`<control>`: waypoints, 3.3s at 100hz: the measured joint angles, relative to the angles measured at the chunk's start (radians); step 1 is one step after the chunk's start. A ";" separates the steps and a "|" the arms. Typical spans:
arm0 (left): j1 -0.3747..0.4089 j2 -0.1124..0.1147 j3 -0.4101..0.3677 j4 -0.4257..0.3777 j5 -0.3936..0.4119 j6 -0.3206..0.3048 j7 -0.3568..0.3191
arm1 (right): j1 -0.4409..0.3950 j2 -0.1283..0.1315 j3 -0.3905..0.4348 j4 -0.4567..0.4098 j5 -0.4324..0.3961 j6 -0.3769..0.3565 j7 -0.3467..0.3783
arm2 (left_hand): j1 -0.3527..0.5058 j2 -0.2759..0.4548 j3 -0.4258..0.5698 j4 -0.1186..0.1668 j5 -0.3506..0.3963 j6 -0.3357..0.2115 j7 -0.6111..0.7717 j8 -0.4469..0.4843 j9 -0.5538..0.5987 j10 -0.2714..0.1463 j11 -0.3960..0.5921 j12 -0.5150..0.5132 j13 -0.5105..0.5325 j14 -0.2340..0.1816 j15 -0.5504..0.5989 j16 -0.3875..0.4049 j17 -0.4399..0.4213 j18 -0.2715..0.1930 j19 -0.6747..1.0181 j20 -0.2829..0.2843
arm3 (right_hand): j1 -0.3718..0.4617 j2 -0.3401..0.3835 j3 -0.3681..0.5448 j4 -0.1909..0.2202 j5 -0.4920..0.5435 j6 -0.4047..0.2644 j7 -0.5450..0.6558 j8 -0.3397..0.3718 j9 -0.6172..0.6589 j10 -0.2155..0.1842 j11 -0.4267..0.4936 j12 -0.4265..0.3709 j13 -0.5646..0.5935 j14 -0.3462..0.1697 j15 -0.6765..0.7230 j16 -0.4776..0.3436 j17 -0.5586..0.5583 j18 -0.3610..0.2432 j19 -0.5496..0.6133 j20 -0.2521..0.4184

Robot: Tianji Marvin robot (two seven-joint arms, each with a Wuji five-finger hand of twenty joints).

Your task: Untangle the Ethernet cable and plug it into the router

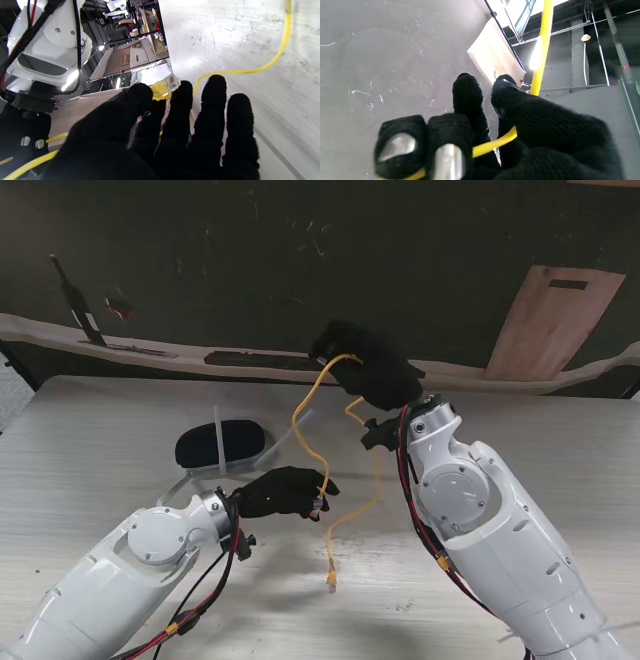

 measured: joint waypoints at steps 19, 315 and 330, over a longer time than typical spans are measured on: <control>-0.003 -0.004 0.013 0.000 -0.005 0.000 0.017 | -0.001 0.000 0.005 -0.002 0.005 0.001 0.002 | 0.018 0.002 -0.017 0.000 0.011 -0.001 0.019 0.013 0.022 -0.001 0.001 0.016 0.012 0.000 0.015 0.000 0.012 -0.002 0.013 0.012 | 0.000 0.000 0.000 0.000 0.000 0.000 0.000 0.000 0.000 0.000 0.000 0.000 0.000 0.000 0.000 0.000 0.000 0.000 0.000 0.000; 0.128 -0.069 -0.044 -0.076 0.955 0.181 0.837 | -0.142 0.106 0.069 0.120 -0.171 0.502 0.422 | 0.304 0.091 -0.309 -0.040 0.064 -0.102 0.264 0.040 0.089 0.060 0.015 0.040 0.238 -0.014 0.194 -0.012 0.282 0.015 0.202 0.039 | -0.445 -0.307 0.012 0.064 -0.355 0.165 -0.297 0.192 -0.687 0.118 -0.393 -0.187 -0.822 0.221 -1.331 -0.472 -0.928 0.186 -1.109 -0.105; 0.125 -0.069 -0.043 -0.064 0.952 0.180 0.859 | -0.173 0.105 0.121 0.080 -0.167 0.444 0.425 | 0.303 0.089 -0.278 -0.044 0.080 -0.119 0.265 0.051 0.082 0.060 -0.014 0.052 0.238 -0.017 0.194 -0.012 0.286 0.013 0.202 0.028 | -0.455 -0.307 0.019 0.054 -0.354 0.165 -0.299 0.192 -0.685 0.116 -0.395 -0.187 -0.822 0.221 -1.331 -0.472 -0.916 0.186 -1.173 -0.063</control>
